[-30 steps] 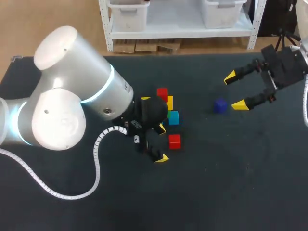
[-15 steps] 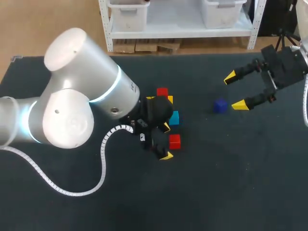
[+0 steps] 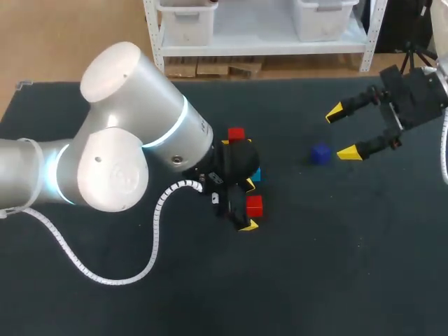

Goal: Place the blue cubes, place green cubes on the blue cubes, place the yellow cubes on the green cubes, then place the red cubes on the yellow cubes, and place purple cube on the red cubes.

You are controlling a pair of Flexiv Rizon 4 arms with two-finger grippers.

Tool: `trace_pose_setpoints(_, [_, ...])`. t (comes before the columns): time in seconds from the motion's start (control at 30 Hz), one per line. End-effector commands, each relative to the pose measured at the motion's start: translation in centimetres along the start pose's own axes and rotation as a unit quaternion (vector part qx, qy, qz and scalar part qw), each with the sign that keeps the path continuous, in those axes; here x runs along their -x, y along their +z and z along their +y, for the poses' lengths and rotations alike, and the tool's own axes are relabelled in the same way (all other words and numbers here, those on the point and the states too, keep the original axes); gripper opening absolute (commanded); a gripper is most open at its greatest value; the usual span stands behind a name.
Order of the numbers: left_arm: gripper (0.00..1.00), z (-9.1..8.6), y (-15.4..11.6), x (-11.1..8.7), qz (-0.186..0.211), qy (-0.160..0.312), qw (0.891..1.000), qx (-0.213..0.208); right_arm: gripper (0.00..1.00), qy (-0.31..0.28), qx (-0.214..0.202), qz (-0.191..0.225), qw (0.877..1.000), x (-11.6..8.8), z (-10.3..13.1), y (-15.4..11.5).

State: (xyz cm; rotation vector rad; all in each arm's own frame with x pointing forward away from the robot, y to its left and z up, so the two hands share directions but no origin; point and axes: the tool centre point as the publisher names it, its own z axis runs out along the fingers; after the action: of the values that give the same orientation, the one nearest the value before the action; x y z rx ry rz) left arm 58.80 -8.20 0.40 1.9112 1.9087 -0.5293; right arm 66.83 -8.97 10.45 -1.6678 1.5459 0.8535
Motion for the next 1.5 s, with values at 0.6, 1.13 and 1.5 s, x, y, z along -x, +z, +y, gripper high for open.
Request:
trace_pose_setpoints(0.6, [0.00,0.7,-0.1,-0.5,0.004,-0.010,1.000,-0.001,1.00,0.000,0.000,-0.001,1.000,0.0,0.0,0.0])
trace_pose_setpoints(1.13, [0.00,-1.5,-8.6,-3.8,0.041,-0.019,0.999,-0.013,1.00,0.000,0.000,-0.001,1.000,0.0,0.0,0.0])
trace_pose_setpoints(1.5, [0.00,1.4,-15.2,-2.4,0.059,-0.002,0.997,0.043,1.00,0.000,0.000,-0.001,1.000,0.0,0.0,0.0])
